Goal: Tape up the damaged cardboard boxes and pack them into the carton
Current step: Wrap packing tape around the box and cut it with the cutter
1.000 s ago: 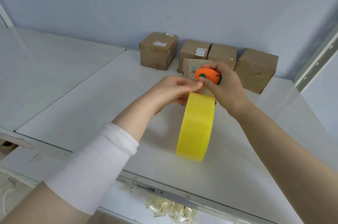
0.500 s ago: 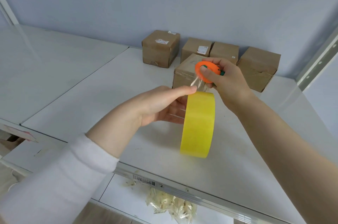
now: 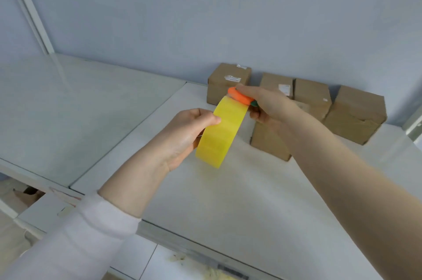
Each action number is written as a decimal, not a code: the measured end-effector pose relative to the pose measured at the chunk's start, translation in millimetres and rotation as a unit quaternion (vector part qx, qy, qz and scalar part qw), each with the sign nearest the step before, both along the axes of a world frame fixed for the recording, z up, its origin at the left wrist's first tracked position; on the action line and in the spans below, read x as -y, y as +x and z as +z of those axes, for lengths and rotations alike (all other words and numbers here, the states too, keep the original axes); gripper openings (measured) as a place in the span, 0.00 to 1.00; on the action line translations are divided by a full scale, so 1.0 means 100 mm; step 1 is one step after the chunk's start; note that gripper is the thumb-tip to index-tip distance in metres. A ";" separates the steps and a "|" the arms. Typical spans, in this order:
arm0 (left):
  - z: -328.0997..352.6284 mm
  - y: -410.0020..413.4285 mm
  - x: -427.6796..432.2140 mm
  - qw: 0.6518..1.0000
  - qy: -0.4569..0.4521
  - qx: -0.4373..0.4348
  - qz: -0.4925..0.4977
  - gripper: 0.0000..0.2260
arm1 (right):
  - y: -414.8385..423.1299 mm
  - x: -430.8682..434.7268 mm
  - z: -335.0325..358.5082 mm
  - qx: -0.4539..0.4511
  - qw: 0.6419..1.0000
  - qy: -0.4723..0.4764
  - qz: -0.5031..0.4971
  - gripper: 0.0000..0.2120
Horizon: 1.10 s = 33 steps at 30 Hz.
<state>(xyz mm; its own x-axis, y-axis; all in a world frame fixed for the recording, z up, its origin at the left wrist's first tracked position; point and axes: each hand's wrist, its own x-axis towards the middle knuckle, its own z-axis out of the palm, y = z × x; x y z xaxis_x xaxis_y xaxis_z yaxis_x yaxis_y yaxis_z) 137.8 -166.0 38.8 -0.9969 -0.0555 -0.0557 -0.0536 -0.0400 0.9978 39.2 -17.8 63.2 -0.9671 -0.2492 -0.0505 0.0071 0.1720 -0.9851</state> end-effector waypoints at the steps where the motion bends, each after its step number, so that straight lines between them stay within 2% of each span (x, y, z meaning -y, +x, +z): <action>1: 0.00 -0.02 0.10 1.000 0.001 -0.001 0.006 0.04 | -0.03 0.11 -0.02 -0.003 1.000 0.019 -0.001 0.08; 4: -0.04 -0.11 0.36 1.000 0.009 0.006 0.017 0.04 | -0.13 0.41 -0.09 -0.002 0.997 0.077 -0.005 0.12; 6: -0.10 -0.19 0.50 1.000 0.006 0.011 0.025 0.04 | -0.17 0.56 -0.13 0.006 0.992 0.125 -0.010 0.19; 7: -0.13 -0.24 0.56 1.000 -0.001 0.013 0.027 0.05 | -0.18 0.60 -0.14 -0.010 0.987 0.159 -0.010 0.24; 9: -0.18 -0.35 0.64 0.999 -0.016 0.017 0.028 0.09 | -0.17 0.57 -0.12 -0.100 0.971 0.213 -0.032 0.28; 11: -0.20 -0.47 0.69 0.999 -0.026 0.018 0.022 0.15 | -0.13 0.35 -0.03 -0.203 0.954 0.214 -0.049 0.22; 13: -0.22 -0.61 0.71 0.996 -0.079 0.007 0.031 0.20 | -0.14 -0.02 0.09 -0.249 0.942 0.212 -0.074 0.12; 14: -0.22 -0.69 0.72 0.991 -0.124 -0.006 0.047 0.21 | -0.19 -0.25 0.11 -0.253 0.936 0.227 -0.094 0.11; 18: -0.15 -0.93 0.70 0.931 -0.347 -0.044 0.108 0.18 | -0.41 -0.93 -0.04 -0.198 0.926 0.296 -0.128 0.10; 21: -0.12 -1.08 0.67 0.883 -0.445 -0.067 0.135 0.17 | -0.52 -1.05 -0.27 -0.203 0.902 0.379 -0.049 0.13; 23: -0.10 -1.16 0.62 0.851 -0.491 -0.099 0.158 0.16 | -0.53 -1.09 -0.35 -0.206 0.896 0.391 -0.045 0.13; 28: 0.06 -1.23 0.50 0.794 -0.577 -0.082 0.175 0.19 | -0.31 -1.26 -0.38 -0.214 0.877 0.427 -0.051 0.13; 30: 0.10 -1.20 0.36 0.773 -0.594 -0.113 0.190 0.17 | -0.22 -1.32 -0.37 -0.239 0.861 0.446 -0.053 0.15; 31: 0.11 -1.16 0.23 0.775 -0.585 -0.150 0.187 0.16 | -0.19 -1.34 -0.36 -0.262 0.853 0.447 -0.059 0.17; 33: 0.08 -1.08 -0.09 0.805 -0.532 -0.233 0.121 0.15 | -0.18 -1.30 -0.32 -0.313 0.844 0.432 -0.053 0.21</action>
